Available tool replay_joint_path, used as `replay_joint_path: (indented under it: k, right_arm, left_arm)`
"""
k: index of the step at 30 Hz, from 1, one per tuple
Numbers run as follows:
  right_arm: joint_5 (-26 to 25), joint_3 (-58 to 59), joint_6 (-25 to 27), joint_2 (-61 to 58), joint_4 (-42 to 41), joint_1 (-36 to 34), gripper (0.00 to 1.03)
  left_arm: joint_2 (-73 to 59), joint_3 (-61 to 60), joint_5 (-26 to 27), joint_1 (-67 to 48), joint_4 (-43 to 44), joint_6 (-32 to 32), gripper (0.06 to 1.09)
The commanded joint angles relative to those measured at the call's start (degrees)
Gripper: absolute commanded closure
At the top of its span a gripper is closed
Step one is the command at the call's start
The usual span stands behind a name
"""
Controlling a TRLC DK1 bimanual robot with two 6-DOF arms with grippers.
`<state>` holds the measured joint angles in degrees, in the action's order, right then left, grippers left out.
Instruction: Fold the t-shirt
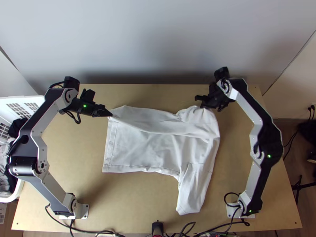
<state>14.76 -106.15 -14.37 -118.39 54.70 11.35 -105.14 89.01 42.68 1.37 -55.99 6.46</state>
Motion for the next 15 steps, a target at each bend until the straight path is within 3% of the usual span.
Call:
replay_joint_path:
  k: [1,15]
  right_arm:
    - [-1.76,0.15,-0.22,8.17,-4.07,1.39,1.00]
    - [-2.28,9.56,4.70,28.65,-1.17,4.03,1.00]
  left_arm:
    - [-0.68,0.11,0.04,-0.14,0.18,-0.04,1.05]
    - [-0.85,0.20,0.04,-0.49,0.44,-0.04,1.05]
